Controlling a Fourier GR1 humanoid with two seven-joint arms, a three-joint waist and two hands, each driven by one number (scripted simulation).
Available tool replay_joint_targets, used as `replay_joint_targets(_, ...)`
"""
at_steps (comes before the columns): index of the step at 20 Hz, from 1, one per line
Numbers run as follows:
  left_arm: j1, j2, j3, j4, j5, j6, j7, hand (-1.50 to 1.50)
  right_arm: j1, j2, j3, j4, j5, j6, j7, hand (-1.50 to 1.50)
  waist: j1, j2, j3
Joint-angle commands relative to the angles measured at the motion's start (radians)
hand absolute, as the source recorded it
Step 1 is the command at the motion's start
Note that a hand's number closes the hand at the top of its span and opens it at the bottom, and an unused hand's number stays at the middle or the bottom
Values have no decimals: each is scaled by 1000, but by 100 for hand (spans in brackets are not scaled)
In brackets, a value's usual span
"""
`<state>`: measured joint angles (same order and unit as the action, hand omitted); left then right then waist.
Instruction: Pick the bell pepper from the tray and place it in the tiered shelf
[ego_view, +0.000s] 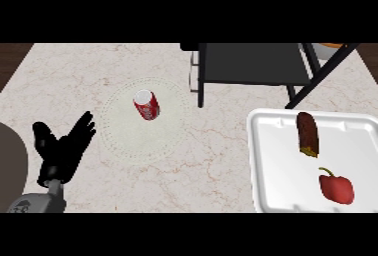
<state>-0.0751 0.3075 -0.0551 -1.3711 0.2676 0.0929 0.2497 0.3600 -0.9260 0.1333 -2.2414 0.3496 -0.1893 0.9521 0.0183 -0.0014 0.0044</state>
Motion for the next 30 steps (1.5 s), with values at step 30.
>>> replay_joint_targets(30,34,-55,67,31,-51,-58,20,0,-252,428,115,449,502,59,-24,-150,-18,2,-4)
